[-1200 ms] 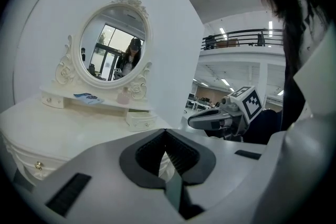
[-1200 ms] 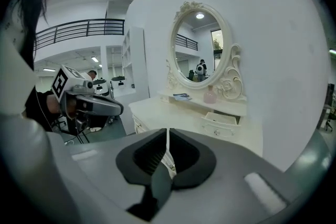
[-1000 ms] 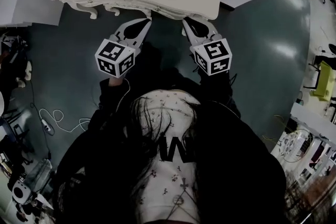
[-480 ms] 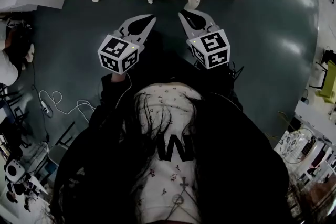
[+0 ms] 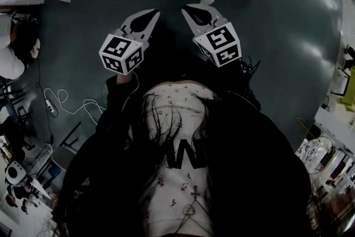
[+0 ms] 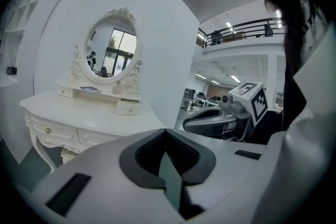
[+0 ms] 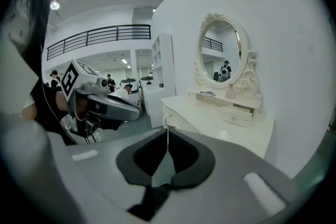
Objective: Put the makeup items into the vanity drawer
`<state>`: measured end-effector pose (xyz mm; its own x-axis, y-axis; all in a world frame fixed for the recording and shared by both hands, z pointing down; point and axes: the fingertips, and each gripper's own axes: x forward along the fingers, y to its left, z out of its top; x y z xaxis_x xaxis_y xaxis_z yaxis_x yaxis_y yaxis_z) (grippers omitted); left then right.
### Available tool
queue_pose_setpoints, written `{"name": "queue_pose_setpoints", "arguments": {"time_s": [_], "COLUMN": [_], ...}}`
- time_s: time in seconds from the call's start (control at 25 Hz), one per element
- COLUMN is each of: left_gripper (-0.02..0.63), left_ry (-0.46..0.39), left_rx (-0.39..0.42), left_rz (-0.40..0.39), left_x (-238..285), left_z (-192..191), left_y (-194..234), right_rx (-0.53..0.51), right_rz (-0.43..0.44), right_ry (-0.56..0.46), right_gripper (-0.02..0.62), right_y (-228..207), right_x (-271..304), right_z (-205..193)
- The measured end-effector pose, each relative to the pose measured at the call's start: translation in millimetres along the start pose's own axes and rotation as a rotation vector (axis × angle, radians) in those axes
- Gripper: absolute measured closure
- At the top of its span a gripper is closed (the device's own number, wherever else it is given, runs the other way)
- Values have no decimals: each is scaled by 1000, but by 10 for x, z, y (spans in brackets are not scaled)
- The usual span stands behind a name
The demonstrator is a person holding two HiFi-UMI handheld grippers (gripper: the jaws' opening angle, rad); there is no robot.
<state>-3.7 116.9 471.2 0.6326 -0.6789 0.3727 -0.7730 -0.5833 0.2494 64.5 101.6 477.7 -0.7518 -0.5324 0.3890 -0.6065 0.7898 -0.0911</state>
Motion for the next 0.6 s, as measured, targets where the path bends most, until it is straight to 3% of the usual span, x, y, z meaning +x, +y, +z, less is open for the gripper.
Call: {"name": "queue_pose_setpoints", "arguments": {"time_s": [0.6], "left_gripper": [607], "left_ry": [10], "left_rx": [14], "left_rz": [-21], "left_x": [190], "left_z": [-30], "left_y": [-125], "right_rx": [-19], "right_rz": [1], "right_ry": [26], "right_gripper": [578], "right_y": [-106], "right_x": [-34], "right_z": [-156]}}
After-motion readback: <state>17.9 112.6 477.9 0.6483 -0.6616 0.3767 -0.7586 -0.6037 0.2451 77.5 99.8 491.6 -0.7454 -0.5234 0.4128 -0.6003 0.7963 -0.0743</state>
